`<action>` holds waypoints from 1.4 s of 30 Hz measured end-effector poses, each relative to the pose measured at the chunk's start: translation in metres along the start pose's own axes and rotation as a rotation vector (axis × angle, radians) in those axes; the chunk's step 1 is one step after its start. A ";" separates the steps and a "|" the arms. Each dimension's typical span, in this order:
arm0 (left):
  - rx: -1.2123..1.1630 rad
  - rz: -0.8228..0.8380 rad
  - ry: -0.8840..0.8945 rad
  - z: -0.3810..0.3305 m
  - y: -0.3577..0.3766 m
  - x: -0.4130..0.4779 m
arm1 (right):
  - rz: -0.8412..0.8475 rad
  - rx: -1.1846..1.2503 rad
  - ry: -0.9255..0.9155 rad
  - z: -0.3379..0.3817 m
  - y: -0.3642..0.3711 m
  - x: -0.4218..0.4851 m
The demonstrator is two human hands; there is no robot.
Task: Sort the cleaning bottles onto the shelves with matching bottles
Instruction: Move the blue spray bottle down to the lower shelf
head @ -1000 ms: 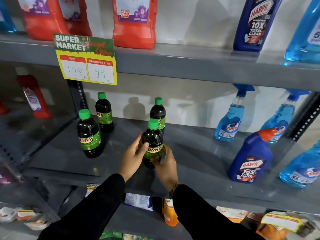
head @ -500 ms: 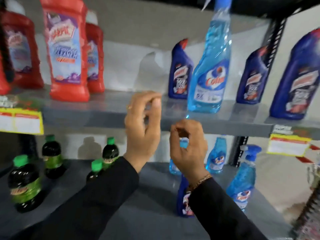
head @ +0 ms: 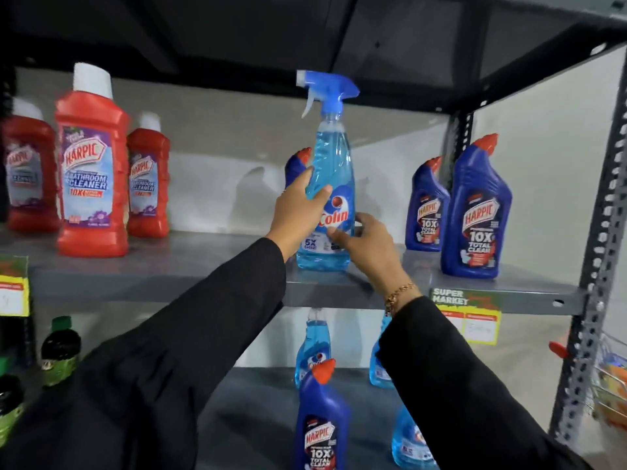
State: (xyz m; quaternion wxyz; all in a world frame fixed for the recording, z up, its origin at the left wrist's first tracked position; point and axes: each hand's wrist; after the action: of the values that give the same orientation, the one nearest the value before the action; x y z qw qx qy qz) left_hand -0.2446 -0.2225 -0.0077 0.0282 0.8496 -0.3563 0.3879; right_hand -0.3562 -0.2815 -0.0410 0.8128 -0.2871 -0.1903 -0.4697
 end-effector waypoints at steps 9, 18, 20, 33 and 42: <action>-0.035 -0.172 0.274 -0.051 -0.010 -0.084 | -0.028 0.171 -0.297 0.028 -0.020 -0.079; 0.183 -0.346 0.341 0.012 -0.016 -0.199 | 0.040 0.254 -0.209 -0.036 0.029 -0.180; 0.223 -0.273 0.270 0.042 -0.020 -0.225 | 0.083 0.211 -0.151 -0.065 0.044 -0.196; 0.166 0.155 -0.402 0.216 -0.051 -0.265 | 0.329 0.069 0.358 -0.202 0.168 -0.207; 0.167 0.096 -0.402 0.255 -0.047 -0.257 | 0.332 0.060 0.406 -0.230 0.195 -0.194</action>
State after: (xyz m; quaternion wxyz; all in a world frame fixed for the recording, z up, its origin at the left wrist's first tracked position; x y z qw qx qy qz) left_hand -0.1668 -0.1202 -0.3498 -0.1323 0.8913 -0.3613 0.2399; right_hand -0.2715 -0.2264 -0.3842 0.9085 -0.1898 0.0125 -0.3721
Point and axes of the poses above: each hand's wrist, its own x-axis towards the middle knuckle, its own y-axis out of the palm, z = x × y, and after that the axes turned 3 degrees about z, right-handed
